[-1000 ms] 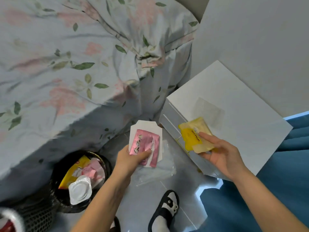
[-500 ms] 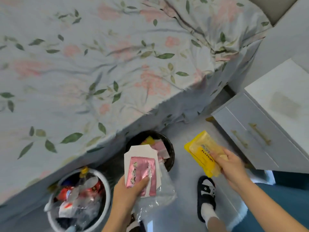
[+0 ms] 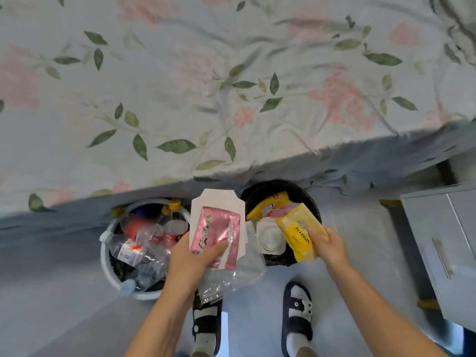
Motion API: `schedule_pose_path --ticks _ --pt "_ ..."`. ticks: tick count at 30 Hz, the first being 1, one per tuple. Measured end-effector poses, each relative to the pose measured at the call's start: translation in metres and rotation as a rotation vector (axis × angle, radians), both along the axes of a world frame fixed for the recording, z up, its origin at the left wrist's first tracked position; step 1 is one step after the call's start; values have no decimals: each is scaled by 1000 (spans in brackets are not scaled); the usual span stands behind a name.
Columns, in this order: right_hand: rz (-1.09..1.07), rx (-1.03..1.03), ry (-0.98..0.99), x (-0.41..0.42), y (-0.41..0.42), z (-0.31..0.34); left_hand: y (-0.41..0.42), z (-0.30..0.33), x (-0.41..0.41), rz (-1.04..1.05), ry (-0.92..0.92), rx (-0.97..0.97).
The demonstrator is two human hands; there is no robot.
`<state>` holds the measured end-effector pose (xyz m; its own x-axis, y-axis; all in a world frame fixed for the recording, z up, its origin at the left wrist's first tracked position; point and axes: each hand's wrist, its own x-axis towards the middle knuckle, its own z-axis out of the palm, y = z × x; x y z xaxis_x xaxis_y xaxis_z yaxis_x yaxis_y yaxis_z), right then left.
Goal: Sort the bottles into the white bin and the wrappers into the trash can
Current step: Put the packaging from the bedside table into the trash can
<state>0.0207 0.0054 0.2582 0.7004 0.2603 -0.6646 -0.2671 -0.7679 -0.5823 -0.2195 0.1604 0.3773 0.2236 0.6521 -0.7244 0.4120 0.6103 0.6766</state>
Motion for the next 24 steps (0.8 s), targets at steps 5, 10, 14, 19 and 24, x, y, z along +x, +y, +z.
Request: schedule_pose_path --ticks 5,10,14,19,24 --pt "113 -37 -49 17 22 -50 7 -34 10 39 9 -6" --pt "234 -112 -135 31 43 -100 15 -65 24 40 -19 17" --pt "439 -328 -243 33 57 -132 15 -83 35 20 -62 32" --pt "716 -808 -237 24 62 -152 6 -100 49 6 -110 10" --pt "897 -850 -392 27 64 -130 -4 -94 61 18 -115 -5"
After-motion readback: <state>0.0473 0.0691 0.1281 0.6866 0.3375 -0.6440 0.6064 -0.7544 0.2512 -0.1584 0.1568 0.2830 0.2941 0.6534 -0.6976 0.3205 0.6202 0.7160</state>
